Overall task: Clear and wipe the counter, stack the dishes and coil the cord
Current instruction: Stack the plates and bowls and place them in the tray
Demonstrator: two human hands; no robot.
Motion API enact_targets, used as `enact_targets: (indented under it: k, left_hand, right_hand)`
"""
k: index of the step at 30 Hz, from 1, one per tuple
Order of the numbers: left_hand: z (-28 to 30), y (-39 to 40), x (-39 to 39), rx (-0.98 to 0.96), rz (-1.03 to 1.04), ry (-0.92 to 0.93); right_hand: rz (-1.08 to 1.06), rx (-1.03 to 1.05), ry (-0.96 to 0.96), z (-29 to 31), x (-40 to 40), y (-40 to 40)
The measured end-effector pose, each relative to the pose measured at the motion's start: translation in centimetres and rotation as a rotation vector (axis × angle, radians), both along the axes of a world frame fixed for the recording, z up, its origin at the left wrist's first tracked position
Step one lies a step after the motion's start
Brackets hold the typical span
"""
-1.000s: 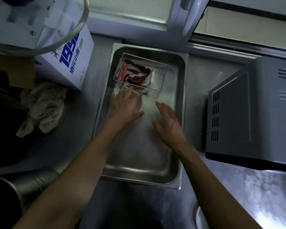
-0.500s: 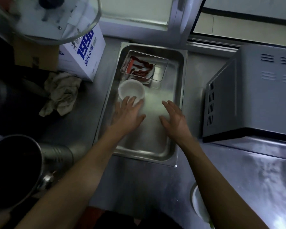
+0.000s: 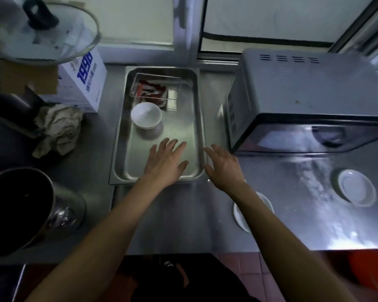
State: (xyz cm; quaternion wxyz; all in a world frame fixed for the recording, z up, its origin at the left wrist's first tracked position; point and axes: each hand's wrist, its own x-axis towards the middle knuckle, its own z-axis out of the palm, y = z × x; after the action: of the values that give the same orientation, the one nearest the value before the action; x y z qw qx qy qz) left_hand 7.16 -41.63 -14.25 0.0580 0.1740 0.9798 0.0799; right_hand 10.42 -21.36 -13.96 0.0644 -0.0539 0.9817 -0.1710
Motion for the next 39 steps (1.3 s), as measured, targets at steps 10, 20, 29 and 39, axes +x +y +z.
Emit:
enact_targets:
  k: [10, 20, 29, 39]
  left_hand:
    - [0.5, 5.7, 5.8, 0.100, -0.216, -0.055]
    - [1.4, 18.0, 10.3, 0.100, -0.452, -0.087]
    - [1.4, 35.5, 16.8, 0.060, -0.638, -0.131]
    - [0.5, 47.9, 22.6, -0.033, -0.711, -0.151]
  right_hand:
    - [-0.226, 0.108, -0.052, 1.5, 11.9, 5.7]
    - [-0.542, 0.039, -0.079, 2.0, 21.6, 16.2]
    - [-0.717, -0.013, -0.107, 1.2, 29.9, 29.4]
    - [-0.762, -0.112, -0.108, 0.1, 36.1, 38.8]
